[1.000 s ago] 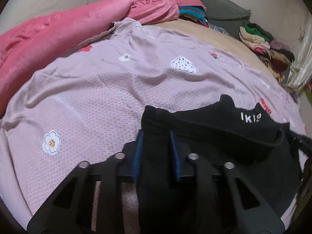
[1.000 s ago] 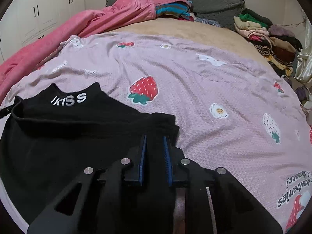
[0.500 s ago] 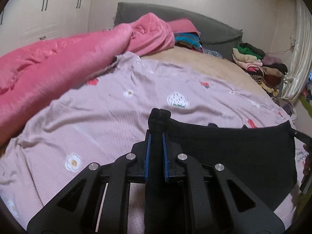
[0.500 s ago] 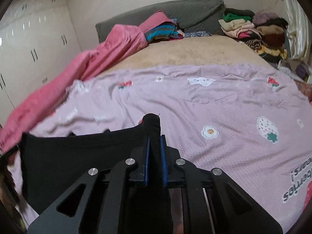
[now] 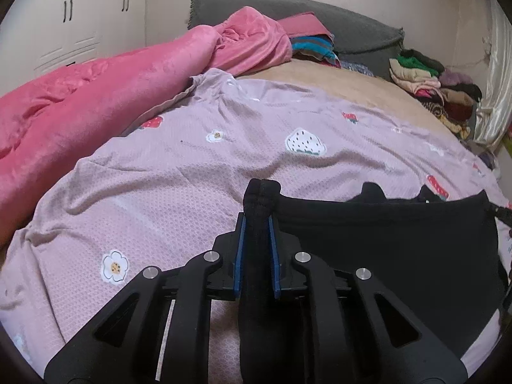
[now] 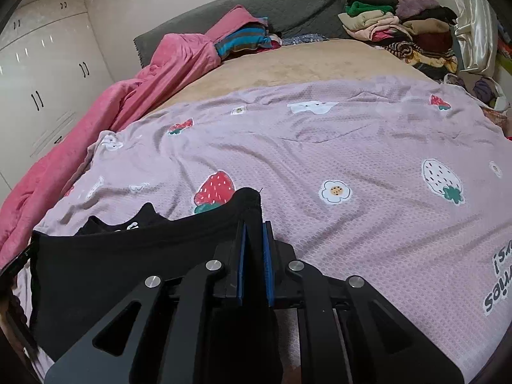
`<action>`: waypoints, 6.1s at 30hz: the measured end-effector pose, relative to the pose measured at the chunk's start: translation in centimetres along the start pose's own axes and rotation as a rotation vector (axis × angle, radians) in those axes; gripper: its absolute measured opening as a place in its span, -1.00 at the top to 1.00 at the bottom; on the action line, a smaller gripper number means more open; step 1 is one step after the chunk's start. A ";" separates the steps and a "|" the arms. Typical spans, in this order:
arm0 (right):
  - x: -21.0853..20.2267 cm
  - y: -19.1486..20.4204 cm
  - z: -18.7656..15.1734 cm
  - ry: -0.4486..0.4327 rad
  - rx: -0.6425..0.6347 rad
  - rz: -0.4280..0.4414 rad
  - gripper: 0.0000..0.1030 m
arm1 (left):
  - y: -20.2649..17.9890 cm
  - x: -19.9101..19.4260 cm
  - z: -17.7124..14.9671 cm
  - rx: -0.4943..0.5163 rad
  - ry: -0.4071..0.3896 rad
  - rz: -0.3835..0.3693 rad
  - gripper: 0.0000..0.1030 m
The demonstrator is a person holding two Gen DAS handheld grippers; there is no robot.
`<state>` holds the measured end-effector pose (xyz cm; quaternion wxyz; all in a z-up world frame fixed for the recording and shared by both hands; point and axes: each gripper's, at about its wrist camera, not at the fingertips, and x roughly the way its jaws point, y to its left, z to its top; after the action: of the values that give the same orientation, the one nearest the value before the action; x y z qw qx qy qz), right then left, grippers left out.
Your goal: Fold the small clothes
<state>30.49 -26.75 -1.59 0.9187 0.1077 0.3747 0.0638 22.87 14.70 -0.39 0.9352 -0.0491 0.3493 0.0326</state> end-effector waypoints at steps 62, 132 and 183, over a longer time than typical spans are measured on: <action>-10.1 1.0 -7.8 0.006 -0.090 0.062 -0.40 | 0.7 -10.1 -7.6 -0.156 0.029 -0.102 -0.80; -14.9 3.0 -11.1 -0.027 -0.121 0.039 -0.84 | -1.6 -13.7 -10.8 -0.107 0.133 -0.011 -0.81; -13.5 22.5 -16.0 0.035 -0.537 0.211 -0.90 | 7.0 -16.3 -11.8 -0.239 0.051 0.120 -0.81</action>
<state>8.81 -5.18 1.88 0.8960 -0.1019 0.3470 0.2577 2.23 19.82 0.98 0.9099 -0.1399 0.3688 0.1287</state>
